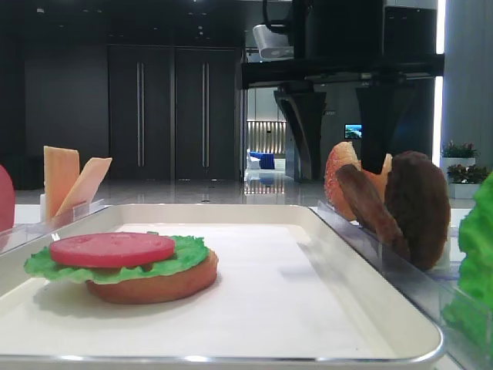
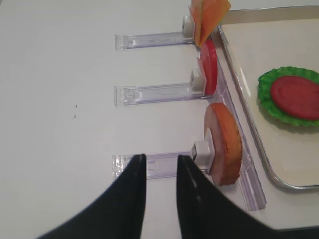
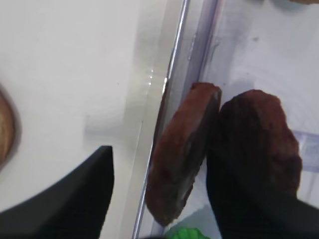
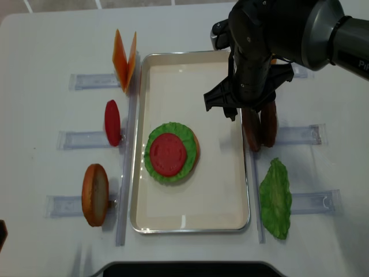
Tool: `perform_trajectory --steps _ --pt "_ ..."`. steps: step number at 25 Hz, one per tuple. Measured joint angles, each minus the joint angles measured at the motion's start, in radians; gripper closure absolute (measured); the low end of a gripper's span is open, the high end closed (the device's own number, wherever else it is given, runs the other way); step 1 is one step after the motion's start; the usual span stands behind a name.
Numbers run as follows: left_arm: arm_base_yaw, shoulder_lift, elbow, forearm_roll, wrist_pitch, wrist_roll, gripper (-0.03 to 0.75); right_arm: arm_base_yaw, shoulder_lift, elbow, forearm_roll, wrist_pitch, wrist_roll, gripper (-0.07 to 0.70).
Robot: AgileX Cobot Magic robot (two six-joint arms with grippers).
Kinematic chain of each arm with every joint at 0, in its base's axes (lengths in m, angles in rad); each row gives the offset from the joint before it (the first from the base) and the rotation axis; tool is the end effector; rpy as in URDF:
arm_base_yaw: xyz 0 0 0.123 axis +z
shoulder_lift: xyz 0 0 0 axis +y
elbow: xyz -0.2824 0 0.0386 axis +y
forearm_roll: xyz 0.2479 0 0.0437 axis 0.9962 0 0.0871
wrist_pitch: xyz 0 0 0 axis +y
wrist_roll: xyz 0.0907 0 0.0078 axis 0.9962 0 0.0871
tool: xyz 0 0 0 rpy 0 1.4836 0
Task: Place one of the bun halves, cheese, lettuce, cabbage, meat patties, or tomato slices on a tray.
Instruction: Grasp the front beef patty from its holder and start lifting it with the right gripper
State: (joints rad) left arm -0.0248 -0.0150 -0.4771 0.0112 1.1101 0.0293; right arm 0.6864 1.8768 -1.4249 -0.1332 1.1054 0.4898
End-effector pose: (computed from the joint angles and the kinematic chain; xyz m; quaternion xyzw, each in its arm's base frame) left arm -0.0066 0.0011 0.2668 0.0231 0.8675 0.0067 0.4969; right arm 0.2956 0.2282 0.2218 -0.1245 0.9891 -0.0228 0.0756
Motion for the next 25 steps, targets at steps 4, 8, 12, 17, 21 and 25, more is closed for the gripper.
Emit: perform_trajectory --steps 4,8,12,17,21,25 --pt "0.000 0.000 0.000 0.000 0.000 0.001 0.556 0.000 0.019 0.000 -0.006 0.000 0.000 0.241" --pt "0.000 0.000 0.000 0.000 0.000 0.001 0.556 0.000 0.035 0.000 -0.022 0.000 0.000 0.290" --pt "0.000 0.000 0.000 0.000 0.000 0.001 0.556 0.000 0.044 0.000 -0.048 0.009 0.001 0.439" --pt "0.000 0.000 0.000 0.000 0.000 0.001 0.556 0.000 0.043 -0.001 -0.071 0.030 0.001 0.481" --pt "0.000 0.000 0.000 0.000 0.000 0.001 0.556 0.000 0.041 -0.020 -0.058 0.067 -0.005 0.490" --pt "0.000 0.000 0.000 0.000 0.000 0.001 0.556 0.000 0.019 -0.073 -0.046 0.115 -0.010 0.492"
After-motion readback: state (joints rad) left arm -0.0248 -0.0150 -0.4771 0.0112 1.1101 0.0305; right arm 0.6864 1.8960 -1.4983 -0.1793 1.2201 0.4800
